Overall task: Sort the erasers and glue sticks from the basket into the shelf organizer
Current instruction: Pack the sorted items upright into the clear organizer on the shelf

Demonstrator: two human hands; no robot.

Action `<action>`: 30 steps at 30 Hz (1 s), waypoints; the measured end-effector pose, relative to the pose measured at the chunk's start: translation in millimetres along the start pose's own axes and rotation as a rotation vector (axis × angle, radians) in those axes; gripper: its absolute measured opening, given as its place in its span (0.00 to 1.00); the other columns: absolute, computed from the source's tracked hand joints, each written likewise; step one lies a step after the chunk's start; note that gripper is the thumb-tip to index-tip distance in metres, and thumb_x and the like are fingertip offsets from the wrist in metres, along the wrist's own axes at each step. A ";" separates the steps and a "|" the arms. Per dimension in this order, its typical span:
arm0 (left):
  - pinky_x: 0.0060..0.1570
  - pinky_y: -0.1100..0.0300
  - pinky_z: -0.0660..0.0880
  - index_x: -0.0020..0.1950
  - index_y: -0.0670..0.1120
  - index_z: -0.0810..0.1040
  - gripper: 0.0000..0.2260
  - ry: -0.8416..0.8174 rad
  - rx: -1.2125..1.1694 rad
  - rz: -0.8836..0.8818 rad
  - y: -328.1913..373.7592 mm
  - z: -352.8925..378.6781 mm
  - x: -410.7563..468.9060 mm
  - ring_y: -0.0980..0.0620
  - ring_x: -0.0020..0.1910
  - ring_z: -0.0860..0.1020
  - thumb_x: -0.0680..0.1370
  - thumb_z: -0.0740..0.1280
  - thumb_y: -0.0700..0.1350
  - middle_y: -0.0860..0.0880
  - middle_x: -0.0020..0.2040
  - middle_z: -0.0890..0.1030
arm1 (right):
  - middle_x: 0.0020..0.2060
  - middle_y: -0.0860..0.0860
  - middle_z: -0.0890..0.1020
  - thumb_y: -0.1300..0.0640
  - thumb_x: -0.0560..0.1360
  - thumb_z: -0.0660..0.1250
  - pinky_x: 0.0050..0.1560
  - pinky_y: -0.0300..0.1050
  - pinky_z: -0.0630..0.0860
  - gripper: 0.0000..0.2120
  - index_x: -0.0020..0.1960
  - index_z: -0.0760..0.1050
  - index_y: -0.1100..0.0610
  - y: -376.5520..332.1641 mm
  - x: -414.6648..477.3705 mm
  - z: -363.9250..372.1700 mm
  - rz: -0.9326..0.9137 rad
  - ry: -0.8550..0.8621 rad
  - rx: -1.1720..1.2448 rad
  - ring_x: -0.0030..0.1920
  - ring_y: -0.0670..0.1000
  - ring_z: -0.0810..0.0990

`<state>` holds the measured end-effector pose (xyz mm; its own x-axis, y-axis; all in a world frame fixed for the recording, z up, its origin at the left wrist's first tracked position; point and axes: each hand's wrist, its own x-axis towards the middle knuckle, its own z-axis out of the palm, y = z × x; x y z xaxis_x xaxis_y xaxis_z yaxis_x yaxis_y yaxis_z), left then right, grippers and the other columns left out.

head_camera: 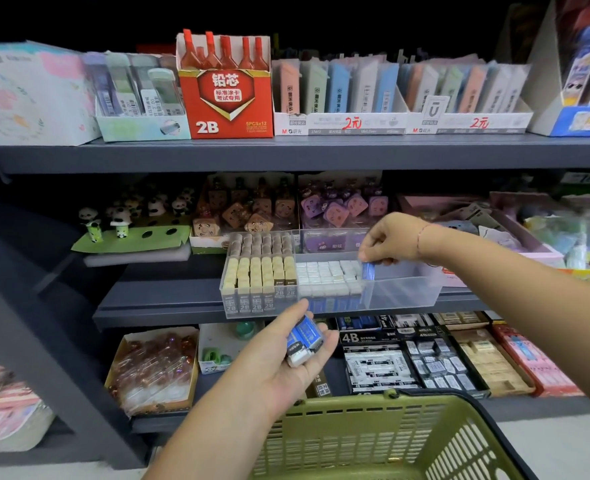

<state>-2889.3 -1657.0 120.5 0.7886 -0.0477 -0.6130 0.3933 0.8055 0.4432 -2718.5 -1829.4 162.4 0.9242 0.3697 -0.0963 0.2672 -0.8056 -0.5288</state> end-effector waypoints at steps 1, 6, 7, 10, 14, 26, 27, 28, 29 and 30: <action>0.35 0.45 0.81 0.48 0.34 0.78 0.11 -0.001 0.000 -0.001 0.3 -0.4 0.3 0.41 0.47 0.80 0.72 0.73 0.39 0.35 0.45 0.79 | 0.31 0.49 0.82 0.56 0.72 0.73 0.32 0.35 0.73 0.05 0.41 0.83 0.58 -0.4 1.9 0.9 0.004 -0.028 -0.014 0.28 0.44 0.74; 0.35 0.46 0.81 0.48 0.34 0.79 0.11 -0.003 -0.003 0.000 1.2 -0.8 1.9 0.41 0.47 0.80 0.71 0.73 0.40 0.34 0.46 0.79 | 0.33 0.51 0.81 0.56 0.73 0.72 0.34 0.37 0.72 0.06 0.42 0.84 0.59 -0.5 11.4 2.6 0.033 -0.105 -0.066 0.32 0.48 0.74; 0.35 0.46 0.81 0.48 0.34 0.79 0.11 -0.005 -0.006 0.001 1.3 -0.9 2.3 0.41 0.46 0.80 0.71 0.73 0.40 0.35 0.45 0.79 | 0.33 0.51 0.81 0.56 0.72 0.72 0.35 0.38 0.72 0.06 0.43 0.84 0.60 -1.0 12.8 3.4 0.039 -0.120 -0.079 0.32 0.48 0.74; 0.34 0.47 0.82 0.48 0.34 0.78 0.12 -0.008 -0.011 0.000 1.3 -1.0 3.7 0.41 0.45 0.80 0.70 0.74 0.40 0.35 0.44 0.79 | 0.33 0.51 0.81 0.56 0.72 0.72 0.37 0.39 0.73 0.08 0.45 0.84 0.60 -2.6 15.1 5.8 0.048 -0.157 -0.115 0.33 0.49 0.74; 0.34 0.47 0.82 0.47 0.34 0.78 0.11 -0.002 -0.009 0.006 1.2 -1.5 4.1 0.42 0.44 0.80 0.71 0.74 0.40 0.35 0.42 0.79 | 0.34 0.51 0.80 0.55 0.73 0.72 0.37 0.39 0.73 0.08 0.46 0.83 0.60 -2.0 15.2 5.9 0.044 -0.153 -0.124 0.33 0.48 0.74; 0.33 0.48 0.82 0.49 0.34 0.78 0.13 -0.011 0.011 0.006 0.1 -3.7 5.0 0.42 0.44 0.80 0.69 0.74 0.40 0.35 0.43 0.79 | 0.31 0.44 0.80 0.57 0.70 0.75 0.37 0.39 0.73 0.06 0.41 0.82 0.59 -3.3 5.8 13.2 -0.103 -0.059 -0.172 0.31 0.44 0.74; 0.33 0.48 0.82 0.49 0.34 0.78 0.13 -0.010 0.011 0.008 0.5 -4.0 4.8 0.42 0.44 0.80 0.69 0.74 0.40 0.35 0.43 0.79 | 0.30 0.43 0.79 0.57 0.70 0.75 0.37 0.38 0.71 0.05 0.40 0.81 0.58 -2.8 4.1 15.7 -0.124 -0.033 -0.180 0.32 0.44 0.74; 0.34 0.48 0.82 0.49 0.34 0.78 0.14 -0.009 0.009 0.009 0.8 -4.5 4.8 0.42 0.44 0.80 0.68 0.74 0.40 0.35 0.43 0.79 | 0.31 0.44 0.79 0.56 0.70 0.75 0.37 0.37 0.71 0.06 0.39 0.80 0.57 -2.0 2.1 18.0 -0.141 -0.010 -0.189 0.32 0.44 0.74; 0.34 0.48 0.82 0.49 0.34 0.78 0.14 -0.010 0.008 0.009 1.0 -4.8 4.6 0.42 0.44 0.80 0.69 0.74 0.40 0.35 0.43 0.79 | 0.32 0.45 0.79 0.55 0.69 0.76 0.36 0.38 0.71 0.07 0.38 0.79 0.55 -0.5 0.2 19.9 -0.154 0.013 -0.194 0.33 0.45 0.75; 0.34 0.48 0.82 0.49 0.34 0.78 0.13 -0.010 0.007 0.010 1.2 -5.0 4.6 0.42 0.44 0.80 0.69 0.74 0.40 0.36 0.43 0.79 | 0.32 0.46 0.80 0.54 0.69 0.76 0.37 0.39 0.72 0.07 0.37 0.79 0.55 1.3 -1.6 20.9 -0.162 0.031 -0.189 0.34 0.46 0.76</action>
<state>-2887.5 -1653.3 114.9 0.7975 -0.0456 -0.6016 0.3885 0.8016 0.4544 -2725.4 -1821.3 144.2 0.8721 0.4893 0.0047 0.4565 -0.8100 -0.3682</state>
